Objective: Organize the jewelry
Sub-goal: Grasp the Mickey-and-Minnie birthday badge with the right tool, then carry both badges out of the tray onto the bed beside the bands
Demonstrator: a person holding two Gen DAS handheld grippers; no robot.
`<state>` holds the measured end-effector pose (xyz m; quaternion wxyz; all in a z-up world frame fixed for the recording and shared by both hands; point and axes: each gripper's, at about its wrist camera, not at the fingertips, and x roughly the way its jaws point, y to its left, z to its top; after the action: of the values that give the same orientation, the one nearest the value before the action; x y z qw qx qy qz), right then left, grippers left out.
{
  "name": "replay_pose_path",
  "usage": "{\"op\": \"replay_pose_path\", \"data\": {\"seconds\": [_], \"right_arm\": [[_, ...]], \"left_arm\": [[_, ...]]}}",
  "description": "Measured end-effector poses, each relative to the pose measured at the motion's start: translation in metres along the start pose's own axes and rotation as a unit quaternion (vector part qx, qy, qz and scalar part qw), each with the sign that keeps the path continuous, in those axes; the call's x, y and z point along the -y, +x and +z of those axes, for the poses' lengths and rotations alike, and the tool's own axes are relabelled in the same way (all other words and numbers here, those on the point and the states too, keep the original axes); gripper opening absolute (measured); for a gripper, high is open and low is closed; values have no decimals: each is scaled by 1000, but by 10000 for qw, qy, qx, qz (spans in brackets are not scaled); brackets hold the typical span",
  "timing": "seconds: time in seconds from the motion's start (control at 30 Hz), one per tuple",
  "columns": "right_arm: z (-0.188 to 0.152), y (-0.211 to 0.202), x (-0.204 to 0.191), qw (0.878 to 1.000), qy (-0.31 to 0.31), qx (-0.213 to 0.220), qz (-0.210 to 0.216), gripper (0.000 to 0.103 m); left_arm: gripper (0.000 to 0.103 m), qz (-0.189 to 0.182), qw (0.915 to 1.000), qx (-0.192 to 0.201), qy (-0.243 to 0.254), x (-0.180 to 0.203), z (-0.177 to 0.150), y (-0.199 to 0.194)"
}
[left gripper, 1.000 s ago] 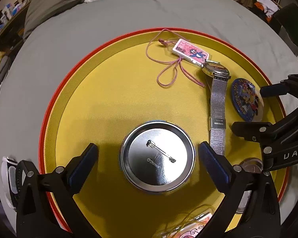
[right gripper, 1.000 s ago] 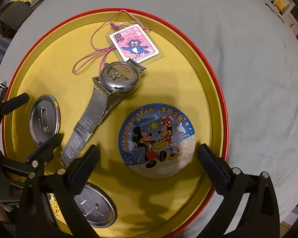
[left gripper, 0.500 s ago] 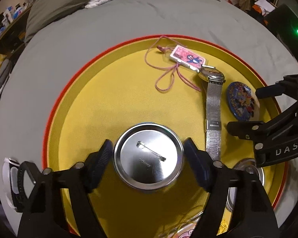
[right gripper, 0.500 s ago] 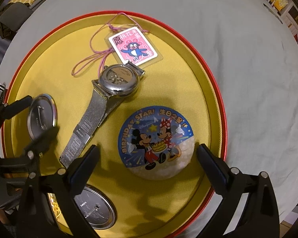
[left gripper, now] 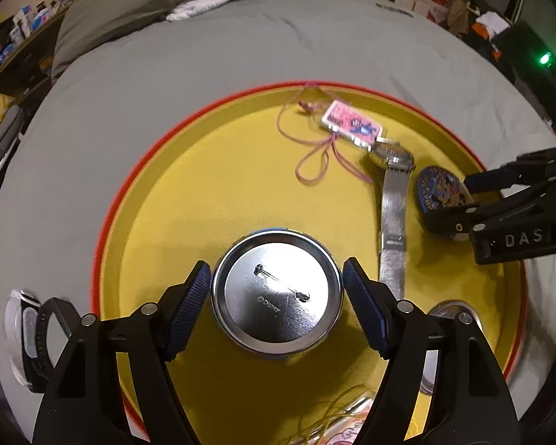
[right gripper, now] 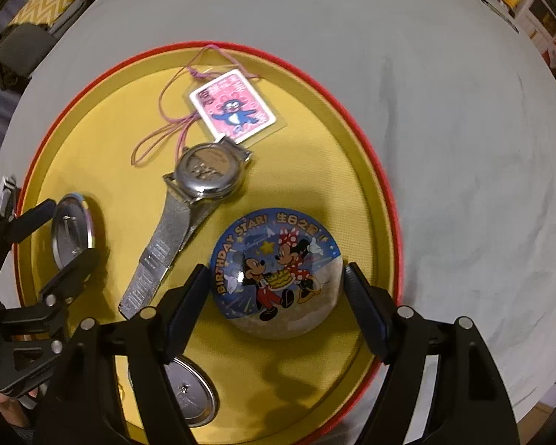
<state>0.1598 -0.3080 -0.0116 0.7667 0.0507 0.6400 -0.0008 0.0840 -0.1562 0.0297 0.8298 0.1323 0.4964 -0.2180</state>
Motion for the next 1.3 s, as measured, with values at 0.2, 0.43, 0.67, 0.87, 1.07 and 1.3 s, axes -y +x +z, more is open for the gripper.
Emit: {"op": "replay_pose_path", "data": {"seconds": [0.2,0.43,0.67,0.87,1.07,1.3], "right_arm": [[2,-22,6,9996,115,194,166,70],[-10,-50,5,9987,17,440,259,70],[-20,-68,-1,9977,-157,567,322,70],[-25,-86,-34,9957,-440,670,458,70],[-20,-86,-78,9936,-769,650,515,70],[-19,-83,-134,9898,-1138,587,619,70]], "left_arm": [[71,-136,9997,156,-88,-4,2,-18],[71,-247,9983,425,-308,-14,6,-35],[71,-173,9971,609,-431,-28,1,-59],[71,30,9966,634,-523,-49,-15,-75],[71,173,9956,625,-675,-76,-35,-89],[71,234,9940,658,-839,-104,-55,-106]]}}
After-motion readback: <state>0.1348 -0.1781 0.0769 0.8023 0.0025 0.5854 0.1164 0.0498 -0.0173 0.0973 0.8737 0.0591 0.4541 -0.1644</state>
